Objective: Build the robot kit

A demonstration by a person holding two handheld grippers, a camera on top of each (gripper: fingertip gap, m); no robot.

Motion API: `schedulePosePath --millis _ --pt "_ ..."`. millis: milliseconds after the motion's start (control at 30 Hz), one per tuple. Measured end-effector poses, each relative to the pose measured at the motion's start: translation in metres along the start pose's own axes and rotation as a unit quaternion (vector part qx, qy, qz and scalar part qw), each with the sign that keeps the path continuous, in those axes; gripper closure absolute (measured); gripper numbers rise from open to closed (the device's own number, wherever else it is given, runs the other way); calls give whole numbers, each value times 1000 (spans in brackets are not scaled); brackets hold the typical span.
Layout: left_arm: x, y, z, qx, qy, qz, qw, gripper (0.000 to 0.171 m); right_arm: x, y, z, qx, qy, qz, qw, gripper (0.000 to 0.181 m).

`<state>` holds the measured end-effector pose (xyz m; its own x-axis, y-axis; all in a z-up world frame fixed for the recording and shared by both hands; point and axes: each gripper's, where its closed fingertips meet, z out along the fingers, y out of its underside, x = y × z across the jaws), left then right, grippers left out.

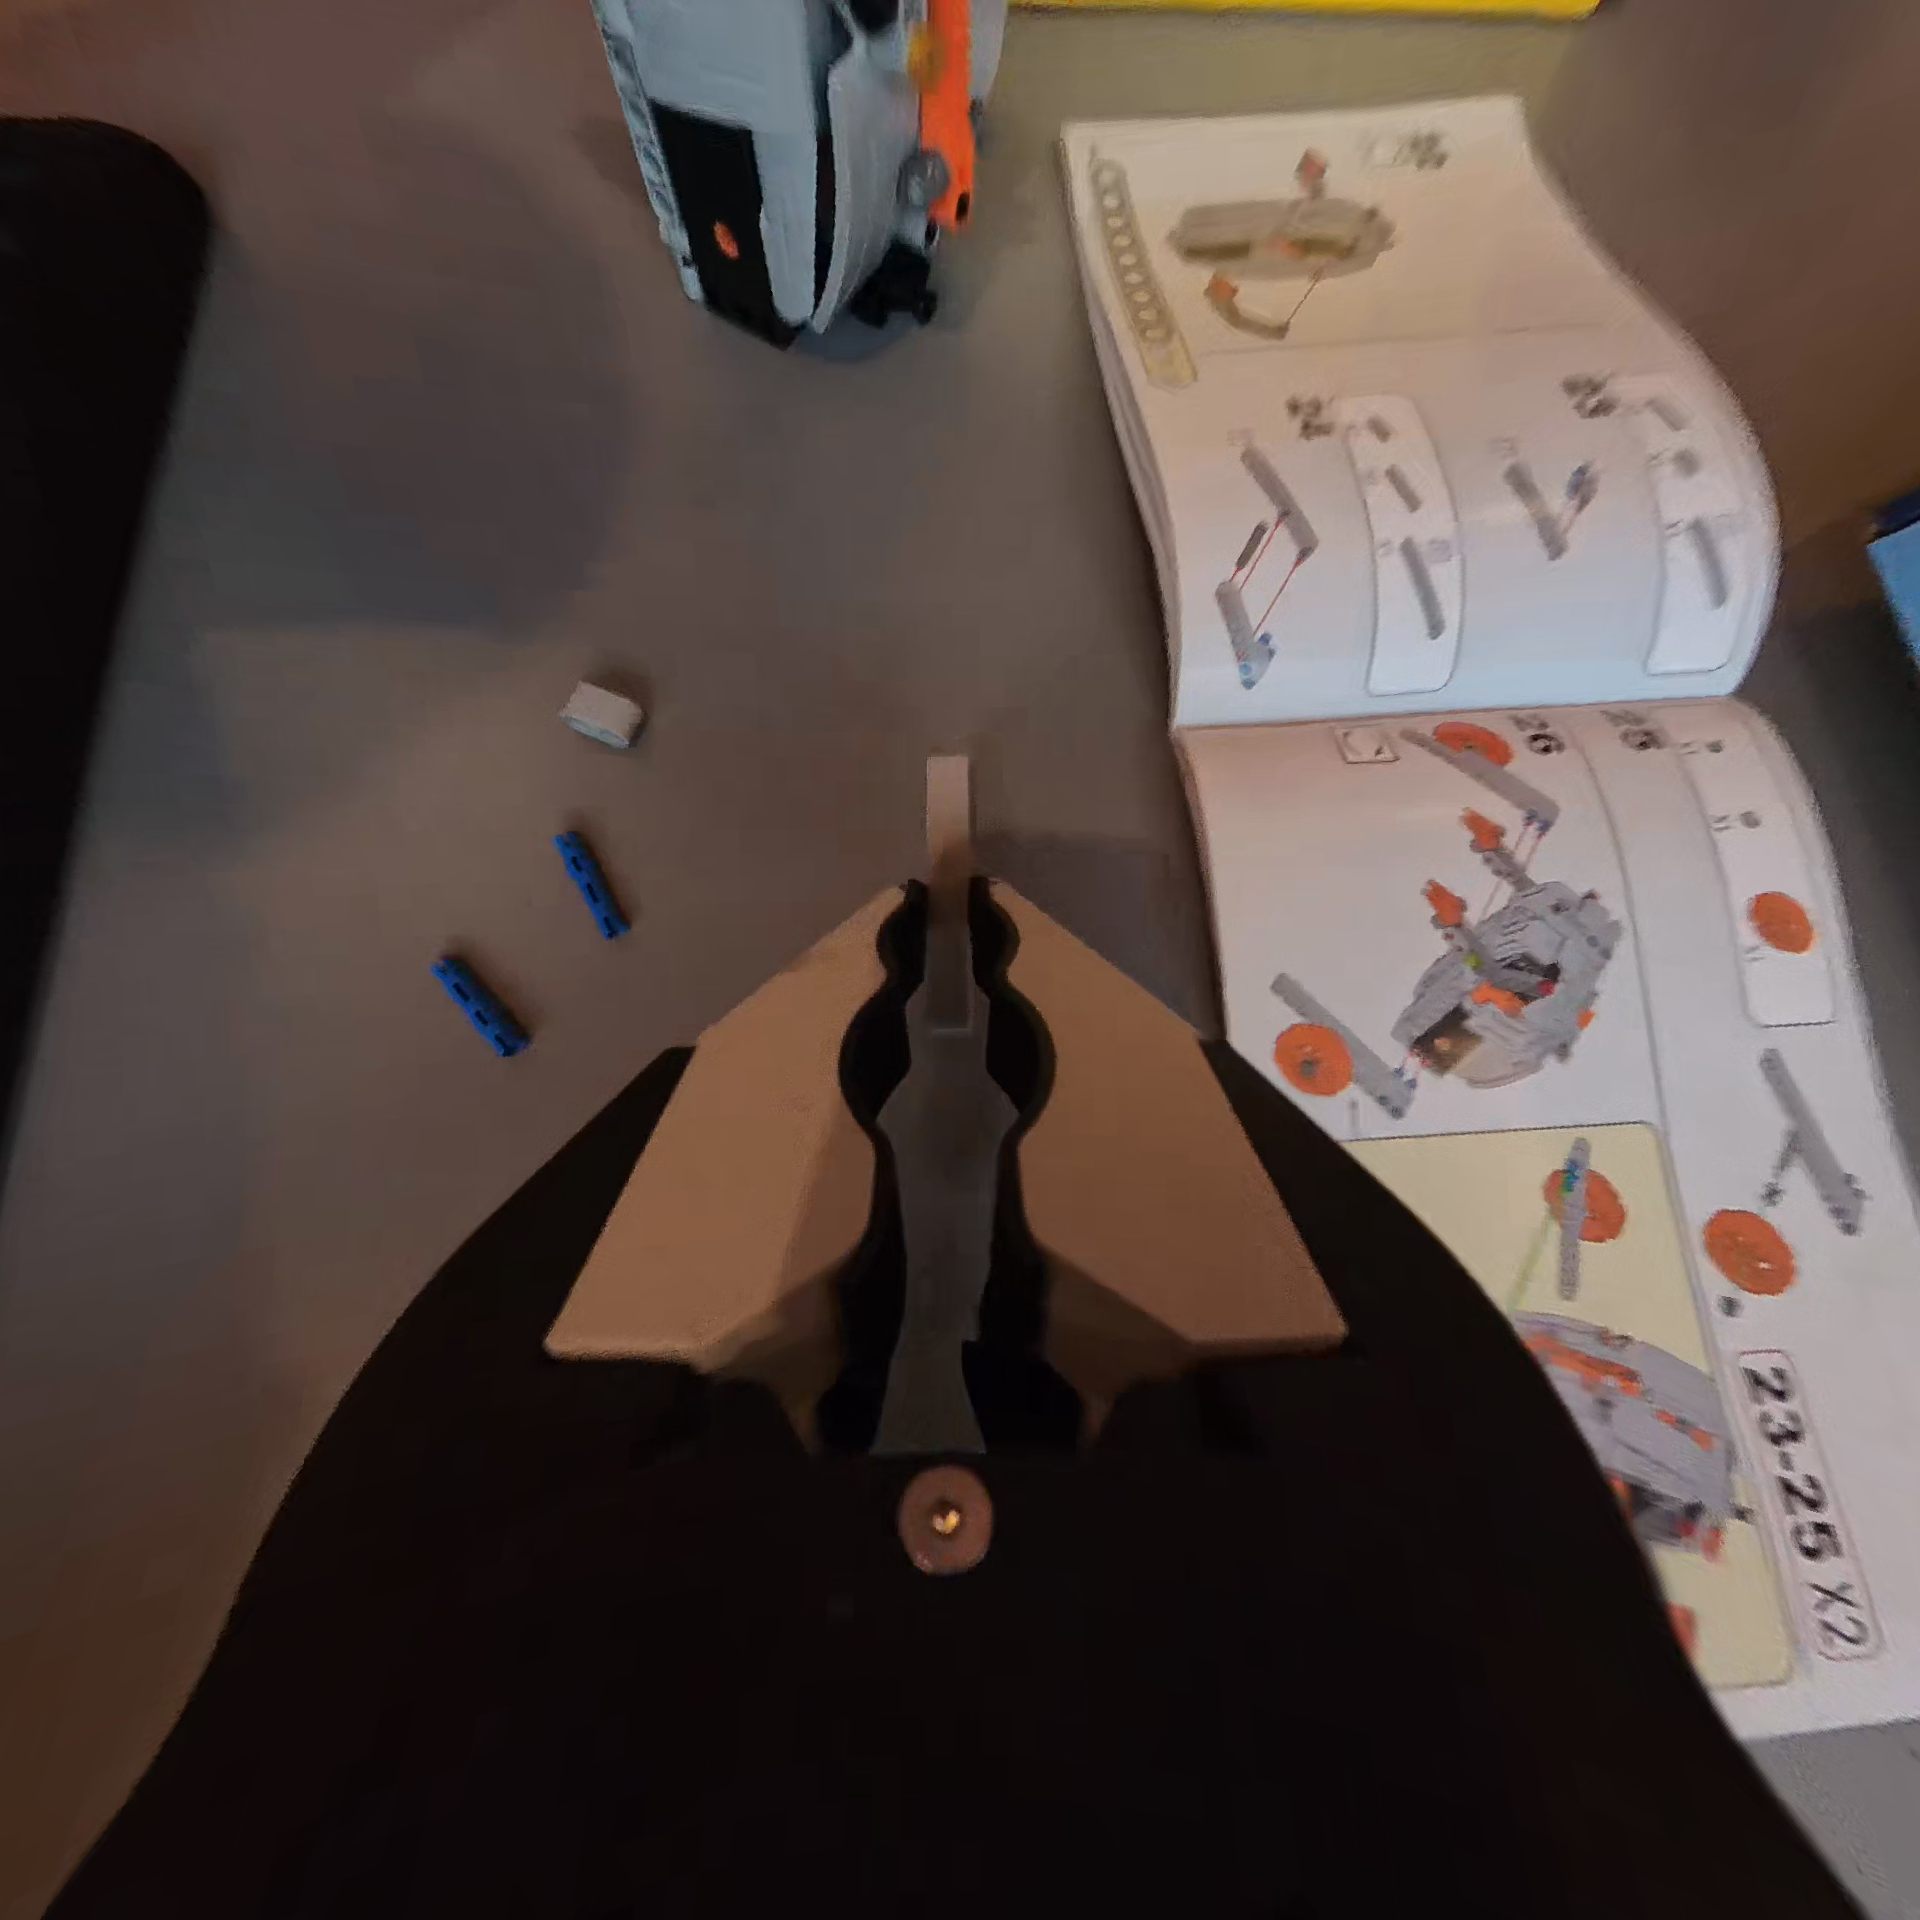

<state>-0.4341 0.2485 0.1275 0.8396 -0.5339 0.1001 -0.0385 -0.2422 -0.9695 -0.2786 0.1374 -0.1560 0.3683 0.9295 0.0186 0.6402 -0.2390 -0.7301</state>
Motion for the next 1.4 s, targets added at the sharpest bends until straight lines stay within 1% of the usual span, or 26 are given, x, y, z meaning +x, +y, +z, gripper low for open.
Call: schedulePosePath --millis 33,67,100,167,233,300,333,400,500,600,633,700,733,800,933,1000,1033,1067,1133,1167,1267,1300,1367,1400 --pt "-2 1 -1 -2 -1 -4 1000 121 -3 9 4 -16 -15 7 1000 172" --pt "-3 1 -1 -2 -1 -6 1000 121 -4 4 4 8 -24 15 1000 174" --pt "-2 1 -1 -3 0 -4 1000 120 -5 3 4 13 -32 19 999 174" --pt "2 3 0 -9 5 2 1000 120 -6 -1 2 15 -25 -1 1000 156" --pt "5 6 1 -20 7 8 1000 119 -23 -23 -2 54 -30 -54 997 152" --pt "6 7 1 -25 9 9 1000 119 -51 -40 2 72 -65 -92 991 155" --pt "6 7 1 -24 11 8 1000 119 -62 -43 8 71 -81 -106 988 156" --pt "7 7 2 -25 15 6 1000 119 -72 -38 24 48 -102 -116 987 156" --pt "10 9 2 -31 20 9 999 119 -73 -31 34 14 -125 -102 987 156" --pt "12 10 2 -34 24 14 999 119 -74 -27 39 -2 -137 -90 986 161" --pt "12 10 2 -34 24 13 999 120 -76 -28 39 1 -144 -88 986 168" --pt "11 10 2 -34 24 9 999 119 -76 -27 38 -5 -143 -86 986 169" --pt "11 10 2 -34 24 7 999 119 -73 -26 36 -7 -135 -89 987 173" --pt "12 10 3 -35 26 7 999 119 -59 -28 31 6 -94 -87 992 174" --pt "14 12 4 -39 28 11 999 119 -32 -22 18 18 -52 -17 998 174" --pt "15 12 5 -41 29 11 999 118 -27 -12 19 4 -44 -7 999 174" --pt "15 13 6 -43 29 12 999 118 -28 -8 21 -4 -45 -8 999 173" --pt "15 14 6 -45 29 13 998 118 -29 -11 22 6 -48 -6 999 174" --pt "15 15 7 -49 30 14 998 118 -31 -12 22 6 -53 -5 999 169" --pt "16 16 7 -50 31 15 998 118 -32 -14 20 13 -53 -9 998 163" --pt "16 15 5 -48 32 16 998 118 -40 -20 5 30 -64 -17 997 162" --pt "16 14 4 -45 33 16 998 118 -45 -20 0 28 -74 -18 997 162" --pt "16 12 2 -40 36 13 998 119 -60 -12 -7 0 -101 -20 995 162" --pt "16 12 2 -38 38 12 998 118 -64 -7 -7 -10 -102 -27 994 162"
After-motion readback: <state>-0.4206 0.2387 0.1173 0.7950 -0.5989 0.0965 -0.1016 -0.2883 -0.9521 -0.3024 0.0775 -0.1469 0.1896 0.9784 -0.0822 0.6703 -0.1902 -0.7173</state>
